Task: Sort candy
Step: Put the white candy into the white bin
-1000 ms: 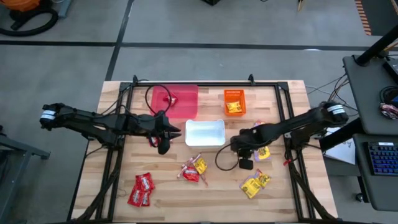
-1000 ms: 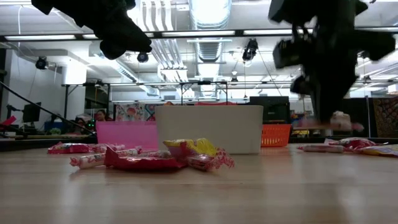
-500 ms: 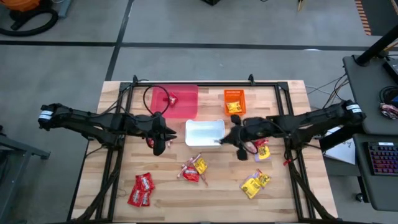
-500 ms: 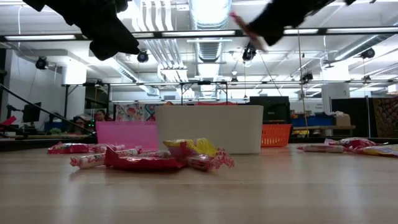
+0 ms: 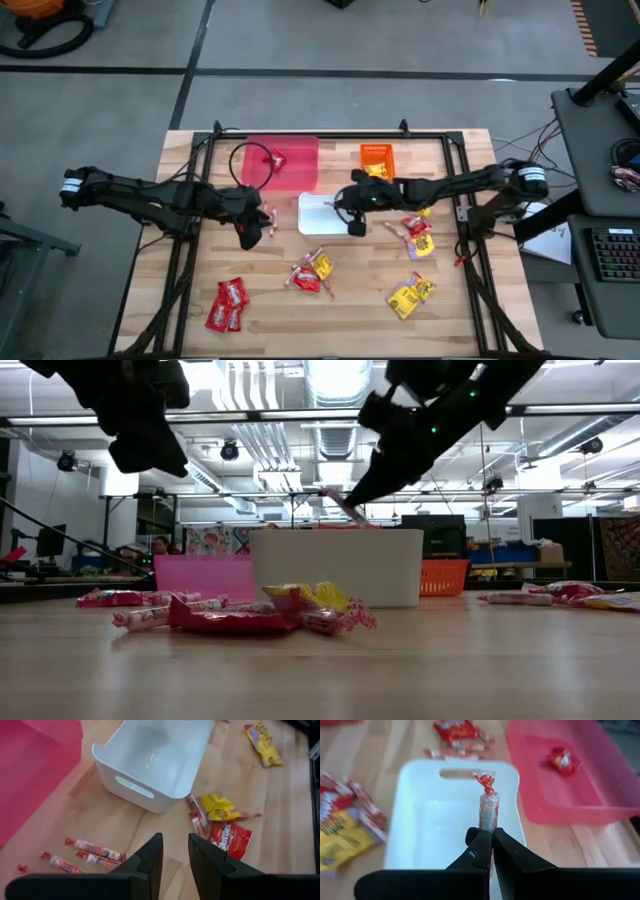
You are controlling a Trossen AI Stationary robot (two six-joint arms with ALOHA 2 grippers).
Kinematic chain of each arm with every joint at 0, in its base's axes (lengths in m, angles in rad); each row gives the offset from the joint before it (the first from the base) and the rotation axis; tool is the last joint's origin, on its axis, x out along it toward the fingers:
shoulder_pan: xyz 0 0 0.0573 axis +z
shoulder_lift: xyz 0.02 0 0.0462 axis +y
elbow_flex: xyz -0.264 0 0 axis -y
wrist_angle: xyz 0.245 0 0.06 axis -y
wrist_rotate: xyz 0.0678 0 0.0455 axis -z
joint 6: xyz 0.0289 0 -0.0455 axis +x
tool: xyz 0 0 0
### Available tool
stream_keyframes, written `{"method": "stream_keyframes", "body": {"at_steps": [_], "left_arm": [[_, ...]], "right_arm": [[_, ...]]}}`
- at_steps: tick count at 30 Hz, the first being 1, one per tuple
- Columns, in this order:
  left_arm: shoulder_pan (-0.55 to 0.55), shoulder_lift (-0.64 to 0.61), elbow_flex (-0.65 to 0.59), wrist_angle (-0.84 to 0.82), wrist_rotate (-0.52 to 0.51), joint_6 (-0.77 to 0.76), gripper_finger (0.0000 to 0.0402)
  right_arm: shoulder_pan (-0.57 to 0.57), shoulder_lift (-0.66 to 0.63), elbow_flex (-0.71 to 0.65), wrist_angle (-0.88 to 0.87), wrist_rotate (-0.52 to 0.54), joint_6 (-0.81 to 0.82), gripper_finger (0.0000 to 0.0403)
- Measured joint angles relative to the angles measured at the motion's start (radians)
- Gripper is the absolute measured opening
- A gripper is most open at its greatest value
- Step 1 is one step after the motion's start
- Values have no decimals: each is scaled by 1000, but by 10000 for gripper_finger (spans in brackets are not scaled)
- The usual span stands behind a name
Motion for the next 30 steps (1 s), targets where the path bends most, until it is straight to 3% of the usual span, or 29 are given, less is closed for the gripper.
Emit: {"method": "stream_keyframes", "body": {"at_steps": [15,20,30], "left_arm": [[0,0,0,-21,0,-6,76],[0,0,0,-21,-1,-10,76],[0,15,0,-22,-2,-11,76]], "right_arm": [[-11,157,230,-331,51,-79,9],[-11,173,260,-354,50,-70,11],[-11,174,265,-346,50,-82,68]]}}
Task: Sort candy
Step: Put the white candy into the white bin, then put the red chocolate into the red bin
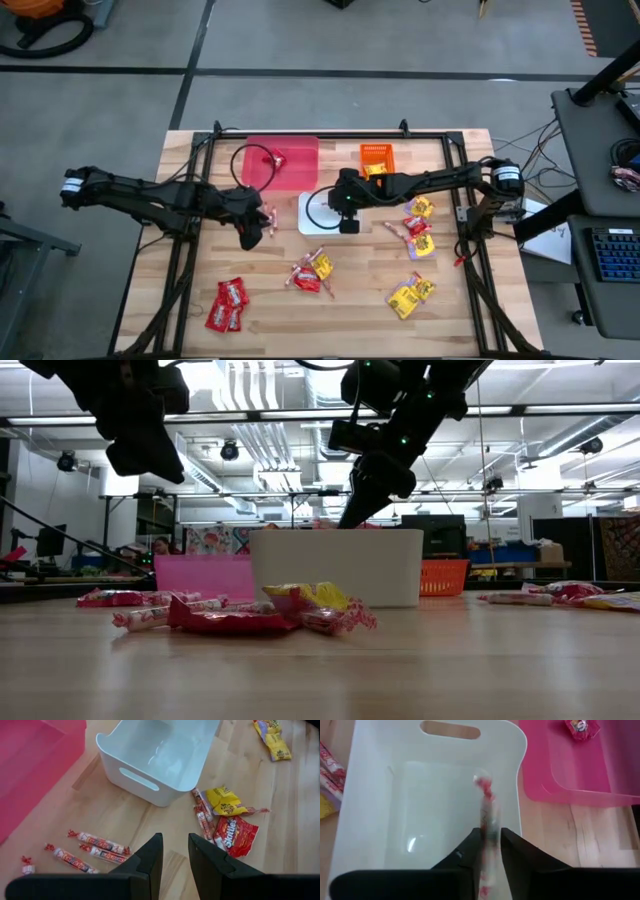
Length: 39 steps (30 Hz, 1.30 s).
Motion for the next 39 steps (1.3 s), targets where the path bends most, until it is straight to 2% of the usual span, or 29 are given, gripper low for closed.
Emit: {"method": "stream_keyframes", "body": {"at_steps": [7,13,17,24,31,36,39], "left_arm": [[0,8,0,-18,0,-33,76],[0,12,-1,-53,-2,-88,76],[0,25,-1,-76,-1,-138,76],[0,71,-1,-145,-1,-303,80],[-3,152,-2,-214,1,-327,136],[-5,232,-2,-218,-47,-325,190],[-3,297,-3,-215,-55,-368,206]], "right_arm": [[0,-11,0,1,0,8,103],[0,-36,0,-2,-4,8,105],[1,-77,0,-23,-47,8,105],[5,-179,0,-127,-95,29,105],[8,-261,-8,-200,-115,62,105],[12,-270,-16,-205,-117,67,105],[12,-267,-20,-204,-117,72,105]]}}
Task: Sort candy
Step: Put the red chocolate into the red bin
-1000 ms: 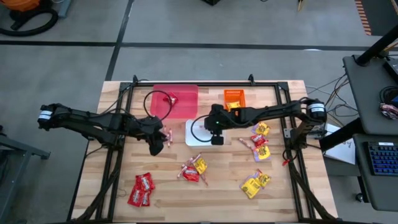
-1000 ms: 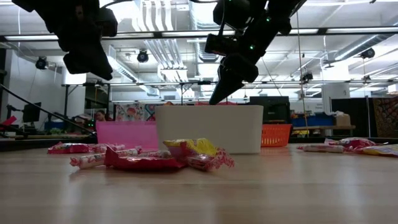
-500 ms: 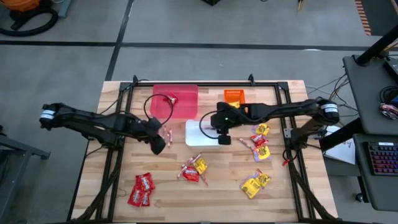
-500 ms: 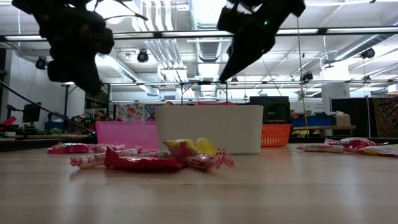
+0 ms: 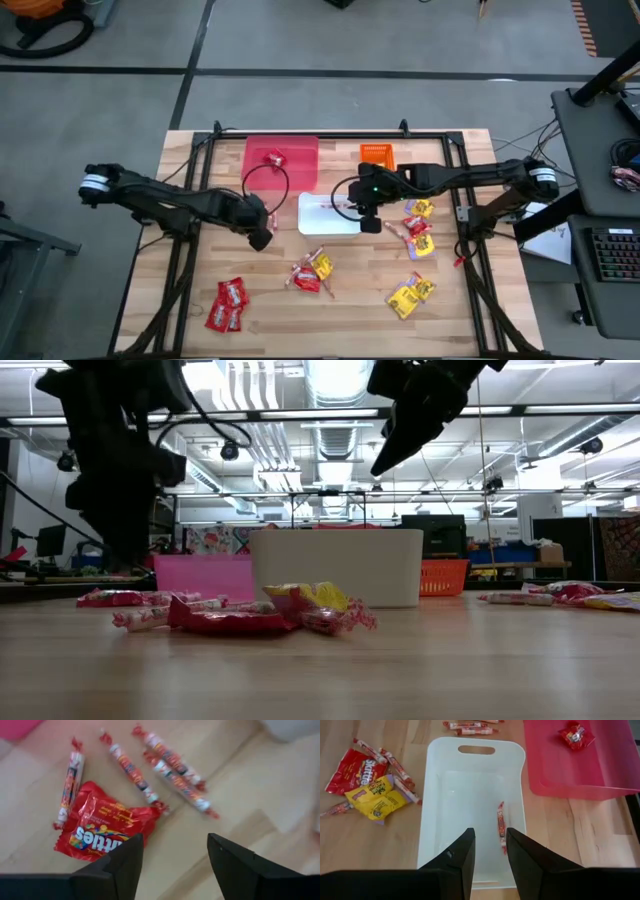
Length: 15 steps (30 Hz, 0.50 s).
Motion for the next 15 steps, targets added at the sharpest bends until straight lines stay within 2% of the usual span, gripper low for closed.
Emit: {"method": "stream_keyframes", "body": {"at_steps": [8,15], "left_arm": [[0,149,0,-4,-18,4,209],[0,214,-2,-21,-51,33,192]], "right_arm": [[0,0,-10,0,0,1,105],[5,1,-10,0,1,15,105]]}}
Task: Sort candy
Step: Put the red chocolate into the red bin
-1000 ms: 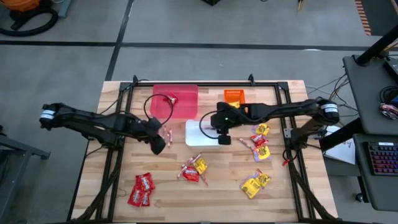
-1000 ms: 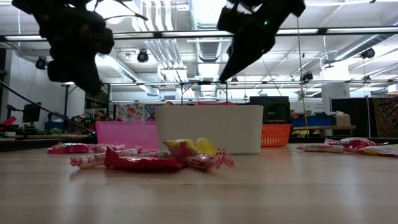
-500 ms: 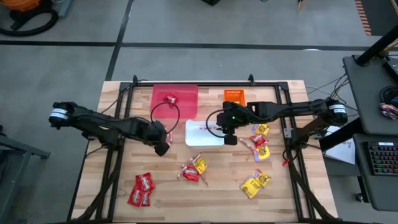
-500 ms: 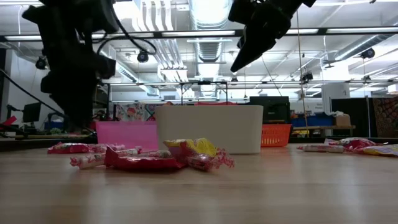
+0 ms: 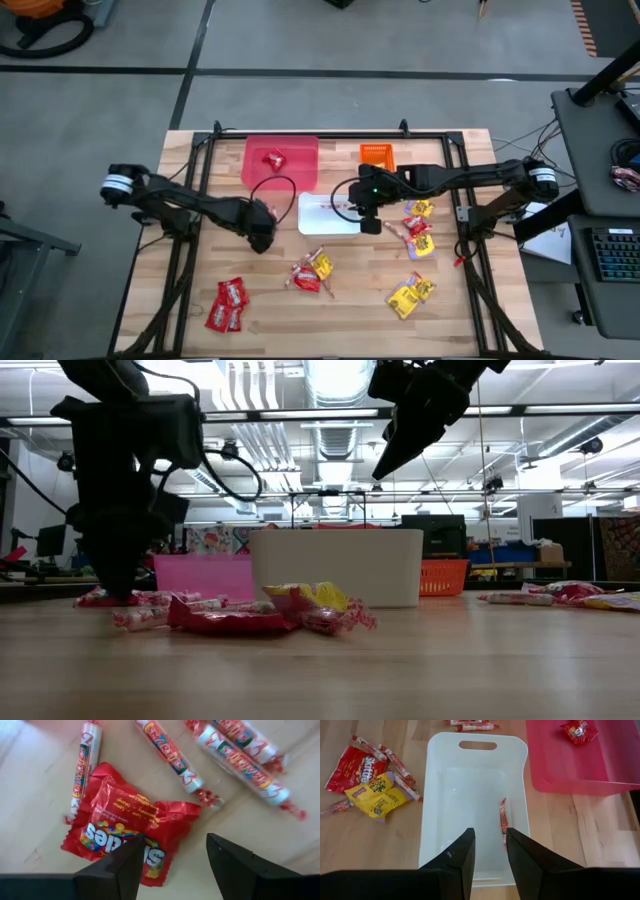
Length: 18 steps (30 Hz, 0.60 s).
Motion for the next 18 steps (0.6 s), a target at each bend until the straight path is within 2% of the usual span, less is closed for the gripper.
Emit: {"method": "stream_keyframes", "body": {"at_steps": [9,18], "left_arm": [[-1,26,-11,12,-3,7,133],[0,18,-15,5,-1,6,15]], "right_arm": [[0,0,-1,0,0,1,105],[6,0,-2,0,0,1,105]]}}
